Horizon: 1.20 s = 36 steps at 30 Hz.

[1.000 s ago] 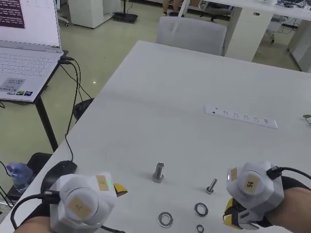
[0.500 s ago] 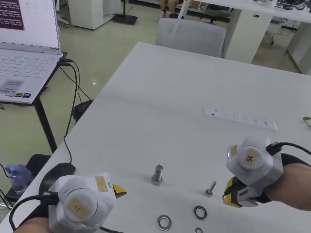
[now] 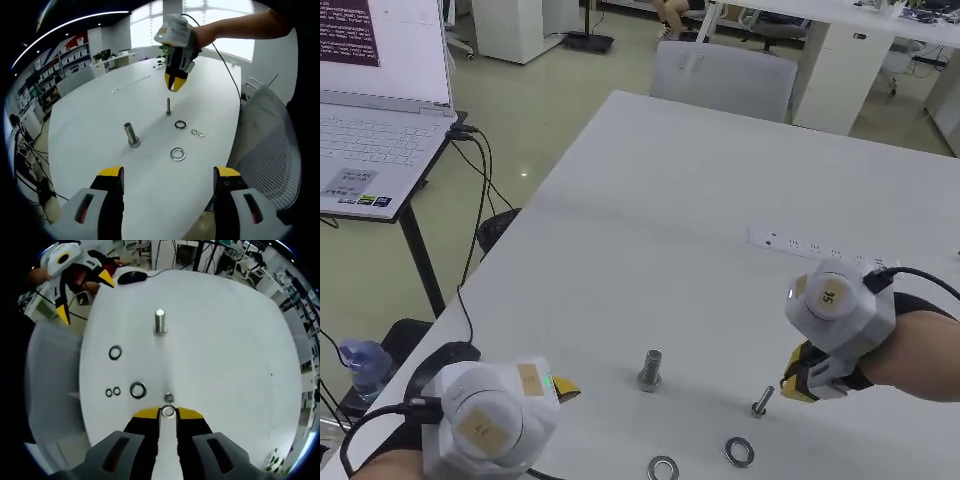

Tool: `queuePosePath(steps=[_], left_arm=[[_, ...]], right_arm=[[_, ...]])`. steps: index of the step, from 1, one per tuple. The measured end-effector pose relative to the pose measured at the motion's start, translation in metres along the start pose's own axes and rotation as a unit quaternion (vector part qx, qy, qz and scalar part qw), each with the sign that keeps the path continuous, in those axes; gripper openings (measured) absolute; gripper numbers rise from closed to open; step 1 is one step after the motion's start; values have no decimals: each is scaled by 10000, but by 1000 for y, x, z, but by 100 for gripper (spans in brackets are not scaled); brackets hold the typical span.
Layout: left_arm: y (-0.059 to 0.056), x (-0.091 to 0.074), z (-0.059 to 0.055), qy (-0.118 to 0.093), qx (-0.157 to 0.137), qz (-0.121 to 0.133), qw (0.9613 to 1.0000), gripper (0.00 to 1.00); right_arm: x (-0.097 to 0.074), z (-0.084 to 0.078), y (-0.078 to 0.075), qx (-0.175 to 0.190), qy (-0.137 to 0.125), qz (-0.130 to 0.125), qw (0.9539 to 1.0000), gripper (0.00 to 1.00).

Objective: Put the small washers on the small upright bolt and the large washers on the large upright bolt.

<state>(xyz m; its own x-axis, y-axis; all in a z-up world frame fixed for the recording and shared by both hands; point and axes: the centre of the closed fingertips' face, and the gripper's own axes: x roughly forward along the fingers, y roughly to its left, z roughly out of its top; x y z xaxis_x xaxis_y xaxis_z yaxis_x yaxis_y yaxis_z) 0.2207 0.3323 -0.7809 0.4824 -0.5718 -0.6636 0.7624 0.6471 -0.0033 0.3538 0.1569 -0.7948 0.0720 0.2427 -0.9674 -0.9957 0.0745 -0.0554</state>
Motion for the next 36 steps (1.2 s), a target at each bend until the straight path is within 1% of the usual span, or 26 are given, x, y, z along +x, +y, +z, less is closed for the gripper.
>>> queuePosePath(steps=[3,5,9,14,18,23,28,36], left_arm=[[0,2,-3,32,-62,-19,10000,77],[0,4,-5,94,-94,-55,9999,81],[0,6,-5,78,-105,-61,9999,88],[2,9,-7,112,-163,-65,9998,91],[5,10,-8,118,-176,-69,9998,92],[6,10,-10,143,-190,-97,9997,93],[7,10,-11,153,-199,-124,9996,90],[7,10,-9,117,-184,-135,9997,87]], right_arm=[[6,0,-3,4,10,28,10000,13],[9,0,-3,5,29,57,10000,13],[13,2,-6,-7,30,97,9999,13],[18,2,-6,-42,98,145,9998,13],[20,5,-7,-40,86,166,9998,13],[23,7,-7,-52,113,194,9997,13],[26,6,-6,-105,186,196,9996,13],[34,4,-7,-126,242,224,9994,13]])
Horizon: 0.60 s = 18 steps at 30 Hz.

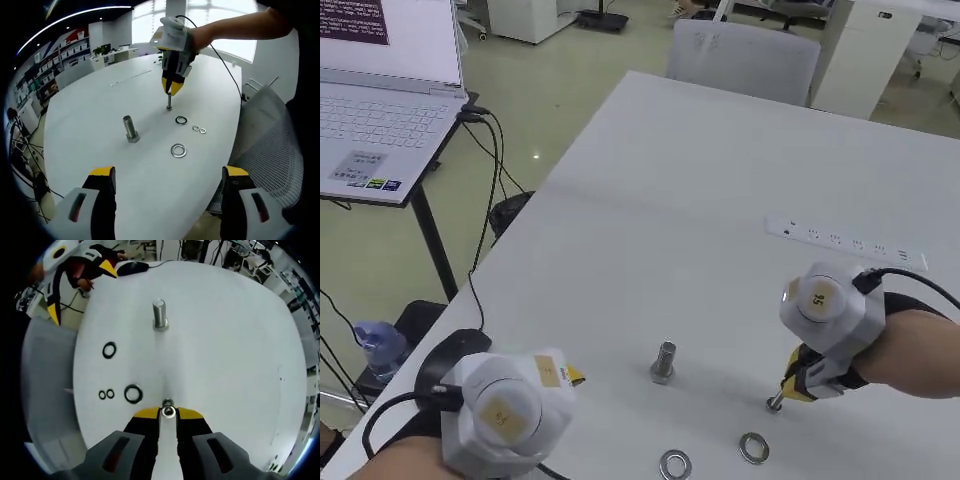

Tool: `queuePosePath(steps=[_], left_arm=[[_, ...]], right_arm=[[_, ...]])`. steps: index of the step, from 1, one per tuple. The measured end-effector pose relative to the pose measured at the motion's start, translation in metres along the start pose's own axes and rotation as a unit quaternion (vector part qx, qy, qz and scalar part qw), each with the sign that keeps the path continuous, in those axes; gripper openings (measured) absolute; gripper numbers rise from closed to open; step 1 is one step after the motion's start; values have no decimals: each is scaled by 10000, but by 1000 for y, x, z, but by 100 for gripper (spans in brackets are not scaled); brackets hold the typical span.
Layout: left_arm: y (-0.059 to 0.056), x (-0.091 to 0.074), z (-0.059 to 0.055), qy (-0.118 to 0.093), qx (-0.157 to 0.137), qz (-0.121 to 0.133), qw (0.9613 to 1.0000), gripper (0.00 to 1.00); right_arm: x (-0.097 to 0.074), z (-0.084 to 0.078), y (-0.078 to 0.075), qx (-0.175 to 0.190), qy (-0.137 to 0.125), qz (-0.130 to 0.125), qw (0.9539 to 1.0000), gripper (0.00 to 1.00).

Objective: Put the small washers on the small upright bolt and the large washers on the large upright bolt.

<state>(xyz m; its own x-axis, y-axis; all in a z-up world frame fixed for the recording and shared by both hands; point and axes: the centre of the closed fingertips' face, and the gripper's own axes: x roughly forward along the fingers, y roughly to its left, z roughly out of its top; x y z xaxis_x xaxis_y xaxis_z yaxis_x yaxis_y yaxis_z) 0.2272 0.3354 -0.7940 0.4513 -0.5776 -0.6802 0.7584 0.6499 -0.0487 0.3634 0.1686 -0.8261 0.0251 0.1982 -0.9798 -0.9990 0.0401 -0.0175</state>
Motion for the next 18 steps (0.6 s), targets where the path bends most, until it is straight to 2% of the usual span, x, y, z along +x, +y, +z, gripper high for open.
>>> queuePosePath(steps=[18], left_arm=[[2,-1,-1,-19,-18,31,10000,86]], right_arm=[[26,-7,3,-34,146,57,9999,13]])
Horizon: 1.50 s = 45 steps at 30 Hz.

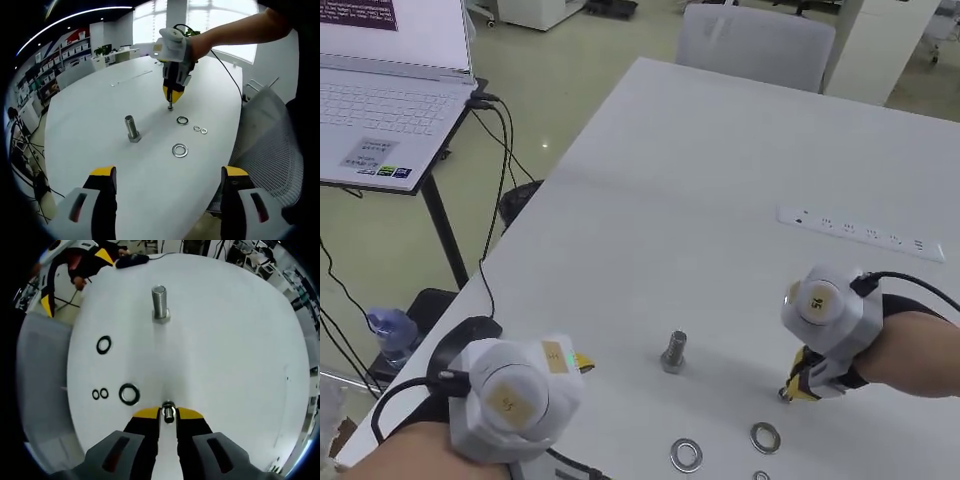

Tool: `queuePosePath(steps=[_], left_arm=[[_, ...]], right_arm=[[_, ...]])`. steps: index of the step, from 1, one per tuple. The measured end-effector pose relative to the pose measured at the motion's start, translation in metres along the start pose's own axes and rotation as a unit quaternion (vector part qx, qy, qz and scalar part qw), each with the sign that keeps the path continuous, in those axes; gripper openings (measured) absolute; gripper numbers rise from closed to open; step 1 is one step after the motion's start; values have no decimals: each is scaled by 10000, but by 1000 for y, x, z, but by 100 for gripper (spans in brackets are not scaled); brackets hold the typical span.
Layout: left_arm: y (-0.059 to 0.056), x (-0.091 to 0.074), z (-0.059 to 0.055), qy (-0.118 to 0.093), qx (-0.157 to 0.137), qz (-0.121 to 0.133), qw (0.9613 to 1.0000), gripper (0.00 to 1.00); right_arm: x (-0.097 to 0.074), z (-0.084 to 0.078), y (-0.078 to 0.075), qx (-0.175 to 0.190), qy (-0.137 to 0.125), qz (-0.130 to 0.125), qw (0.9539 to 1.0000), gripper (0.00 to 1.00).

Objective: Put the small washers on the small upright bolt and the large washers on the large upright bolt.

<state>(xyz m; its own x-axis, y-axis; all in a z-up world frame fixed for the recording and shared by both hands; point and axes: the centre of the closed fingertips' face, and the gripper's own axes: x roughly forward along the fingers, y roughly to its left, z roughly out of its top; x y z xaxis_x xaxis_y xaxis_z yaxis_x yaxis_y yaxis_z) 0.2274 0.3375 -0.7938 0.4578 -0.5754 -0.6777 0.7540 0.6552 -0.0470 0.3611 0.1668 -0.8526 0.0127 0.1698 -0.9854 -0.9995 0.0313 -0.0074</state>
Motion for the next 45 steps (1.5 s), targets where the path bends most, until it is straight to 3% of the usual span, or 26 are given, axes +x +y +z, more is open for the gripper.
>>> queuePosePath(steps=[12,35,40,45], left_arm=[[-3,1,-3,62,31,5,10000,88],[-2,-1,2,-45,3,65,10000,90],[-3,-2,2,-1,28,59,10000,89],[-3,-2,0,25,31,43,10000,88]], right_arm=[[17,-4,3,4,-8,-9,10000,13],[18,-3,-2,2,-43,-89,10000,14],[18,-2,-3,32,-55,-117,9999,16],[17,-2,-4,16,-98,-141,9999,25]])
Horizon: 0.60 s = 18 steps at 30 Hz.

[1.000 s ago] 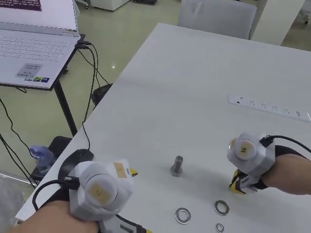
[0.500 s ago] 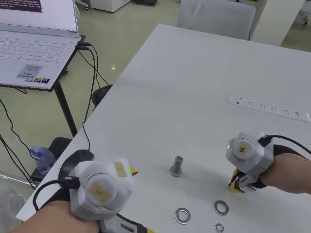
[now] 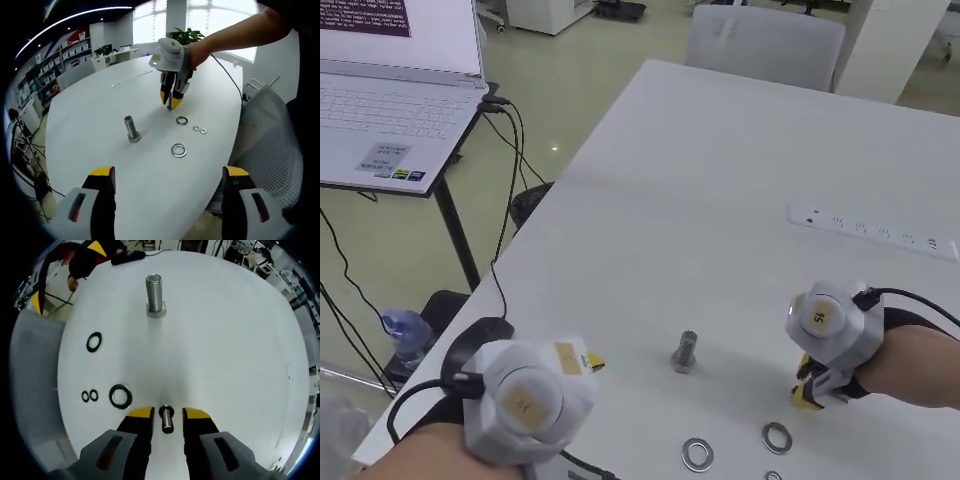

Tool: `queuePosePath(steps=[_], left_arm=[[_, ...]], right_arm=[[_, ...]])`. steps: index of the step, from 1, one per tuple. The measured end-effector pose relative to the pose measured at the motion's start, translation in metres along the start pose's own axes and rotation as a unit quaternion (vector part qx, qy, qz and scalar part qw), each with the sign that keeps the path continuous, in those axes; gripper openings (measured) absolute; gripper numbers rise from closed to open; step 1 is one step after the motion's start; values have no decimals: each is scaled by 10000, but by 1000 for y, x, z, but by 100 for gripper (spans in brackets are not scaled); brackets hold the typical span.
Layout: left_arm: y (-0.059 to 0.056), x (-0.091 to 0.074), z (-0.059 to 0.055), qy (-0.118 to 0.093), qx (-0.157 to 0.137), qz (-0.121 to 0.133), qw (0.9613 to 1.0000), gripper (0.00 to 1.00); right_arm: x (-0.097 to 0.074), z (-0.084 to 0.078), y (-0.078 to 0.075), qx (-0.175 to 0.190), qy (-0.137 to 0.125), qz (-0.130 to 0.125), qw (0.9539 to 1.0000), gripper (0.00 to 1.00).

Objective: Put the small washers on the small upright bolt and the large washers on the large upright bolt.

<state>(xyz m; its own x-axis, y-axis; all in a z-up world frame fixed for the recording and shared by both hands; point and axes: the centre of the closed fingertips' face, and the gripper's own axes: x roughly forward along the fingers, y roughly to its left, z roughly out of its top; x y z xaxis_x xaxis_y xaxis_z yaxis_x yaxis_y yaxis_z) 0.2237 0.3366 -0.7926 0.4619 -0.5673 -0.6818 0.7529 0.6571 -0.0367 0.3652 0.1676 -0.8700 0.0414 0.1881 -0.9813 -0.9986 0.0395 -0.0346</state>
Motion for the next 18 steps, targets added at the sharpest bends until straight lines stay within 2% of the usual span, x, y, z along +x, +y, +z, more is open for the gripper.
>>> queuePosePath(steps=[7,14,18], left_arm=[[0,0,1,16,0,2,10000,87],[-2,-1,1,53,25,-22,10000,85],[-3,-3,4,-10,7,-29,10000,85]], right_arm=[[-5,1,-2,-17,-54,2,10000,27],[-15,9,0,-96,-198,-8,9998,28],[-23,14,4,-162,-305,-37,9994,28]])
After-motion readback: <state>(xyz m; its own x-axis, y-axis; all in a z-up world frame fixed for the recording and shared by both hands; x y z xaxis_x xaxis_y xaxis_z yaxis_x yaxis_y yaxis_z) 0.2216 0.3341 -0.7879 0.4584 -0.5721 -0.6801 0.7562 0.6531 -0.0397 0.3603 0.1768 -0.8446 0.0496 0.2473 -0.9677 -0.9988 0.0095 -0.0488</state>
